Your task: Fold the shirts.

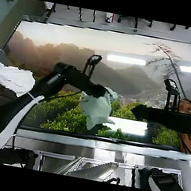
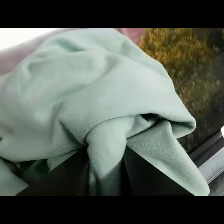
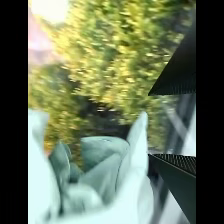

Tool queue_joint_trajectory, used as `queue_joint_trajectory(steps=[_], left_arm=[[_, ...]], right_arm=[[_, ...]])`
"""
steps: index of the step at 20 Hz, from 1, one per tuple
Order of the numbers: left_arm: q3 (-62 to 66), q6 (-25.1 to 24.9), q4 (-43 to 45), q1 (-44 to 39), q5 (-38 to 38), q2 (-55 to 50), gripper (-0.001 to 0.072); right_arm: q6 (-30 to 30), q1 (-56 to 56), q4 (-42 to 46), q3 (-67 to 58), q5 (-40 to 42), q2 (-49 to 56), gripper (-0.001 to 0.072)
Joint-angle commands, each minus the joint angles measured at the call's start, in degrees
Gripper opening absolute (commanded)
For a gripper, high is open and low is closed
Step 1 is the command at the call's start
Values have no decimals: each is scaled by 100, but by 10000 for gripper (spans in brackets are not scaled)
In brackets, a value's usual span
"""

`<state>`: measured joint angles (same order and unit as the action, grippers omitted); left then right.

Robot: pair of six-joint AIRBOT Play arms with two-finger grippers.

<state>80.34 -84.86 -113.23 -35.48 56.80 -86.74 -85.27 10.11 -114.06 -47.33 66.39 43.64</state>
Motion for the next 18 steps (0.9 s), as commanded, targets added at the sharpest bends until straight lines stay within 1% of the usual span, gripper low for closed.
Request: queue_joint_trajectory(steps=[1,2,4,5,6,8,9,10,13,16,18], left_arm=[[13,186,-85,-46,-122,-398,613],[214,192,-87,120,144,-398,670],[610,170,-79,573,870,-334,669],[651,129,-81,822,1185,-251,670],[520,72,-81,1029,1456,-111,670],[-197,-120,-81,1268,1563,236,670],[-732,-170,-85,1355,1460,433,670],[-1300,-199,-90,1419,1274,619,670],[-2708,-286,-188,1434,730,1038,669],[-3591,-702,-1198,1349,-70,1296,669],[-3928,-726,-1410,1093,-586,1331,669]], right_arm=[[-42,-2,-2,-4,748,0,433],[-50,-2,-2,-2,927,17,522],[-343,11,-50,105,1071,166,525],[-645,17,-164,229,1067,297,525],[-955,26,-341,391,1054,481,525],[-1528,109,-831,671,946,962,525],[-1773,203,-1071,737,876,1274,525],[-1891,326,-1141,743,809,1567,525],[-1980,455,-1134,697,474,2393,524],[-1985,160,-1158,129,214,2798,524],[-1998,-186,-1161,-579,170,2887,524]])
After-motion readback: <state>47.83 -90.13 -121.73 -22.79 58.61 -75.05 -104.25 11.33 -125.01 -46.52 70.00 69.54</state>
